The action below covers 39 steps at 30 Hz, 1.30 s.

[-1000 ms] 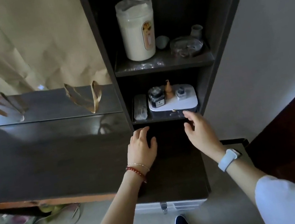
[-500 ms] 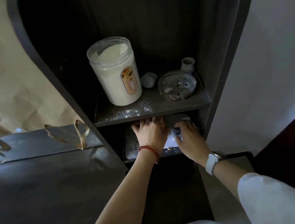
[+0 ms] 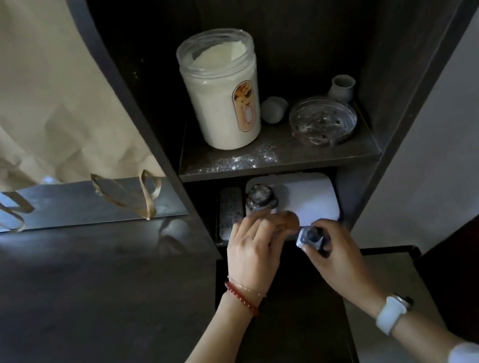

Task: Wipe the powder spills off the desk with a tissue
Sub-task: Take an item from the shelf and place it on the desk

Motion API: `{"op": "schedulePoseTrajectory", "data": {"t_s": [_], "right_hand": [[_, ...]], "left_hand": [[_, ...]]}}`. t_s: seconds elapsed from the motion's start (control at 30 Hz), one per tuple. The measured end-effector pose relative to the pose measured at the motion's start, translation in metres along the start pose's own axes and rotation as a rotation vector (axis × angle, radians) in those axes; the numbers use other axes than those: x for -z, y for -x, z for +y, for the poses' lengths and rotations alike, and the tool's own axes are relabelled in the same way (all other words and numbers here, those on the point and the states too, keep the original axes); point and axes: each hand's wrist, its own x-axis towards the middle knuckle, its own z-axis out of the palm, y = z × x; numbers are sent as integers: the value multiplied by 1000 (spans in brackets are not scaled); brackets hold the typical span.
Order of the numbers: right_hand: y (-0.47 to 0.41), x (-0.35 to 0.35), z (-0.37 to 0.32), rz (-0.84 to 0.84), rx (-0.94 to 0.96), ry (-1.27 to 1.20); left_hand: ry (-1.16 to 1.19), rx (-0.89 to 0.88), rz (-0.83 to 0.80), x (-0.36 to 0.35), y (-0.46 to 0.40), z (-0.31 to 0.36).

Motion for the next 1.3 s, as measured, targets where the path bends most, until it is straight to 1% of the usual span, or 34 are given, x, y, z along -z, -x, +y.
{"op": "schedulePoseTrajectory", "data": {"t_s": [0.07, 0.17, 0.3, 0.37, 0.43, 0.47, 0.57, 0.67, 0.77, 0.83, 0.93, 1.1, 1.23, 1.3], "right_hand": [[15, -18, -5, -83, 17, 6], [29, -55, -20, -271, 12, 20], [29, -116, -53, -470, 39, 41], [18, -150, -74, -513, 93, 88], [-1, -184, -91, -505, 128, 163], [-12, -200, -99, -491, 122, 200], [-47, -241, -109, -441, 82, 347], [-76, -265, -107, -413, -3, 513], [-93, -274, -102, -403, -79, 651], [-99, -276, -96, -399, -140, 715], [-104, -278, -89, -415, -221, 710], [-105, -282, -84, -349, -226, 721], [-97, -283, -80, -283, -151, 682], [-87, -282, -83, -259, -144, 612]], "left_hand": [[33, 120, -11, 17, 32, -13], [16, 369, -22, 42, 71, -45], [-19, 615, -28, 80, 93, -99], [-14, 722, -34, 94, 89, -133], [7, 824, -103, 100, 81, -169], [14, 847, -144, 101, 76, -186], [44, 864, -234, 93, 58, -229], [48, 810, -322, 73, 41, -259], [87, 769, -386, 51, 32, -274], [117, 766, -395, 39, 30, -277], [169, 771, -366, 27, 27, -277], [208, 753, -373, 18, 24, -277], [259, 769, -388, 20, 24, -280], [254, 777, -385, 22, 24, -278]]}}
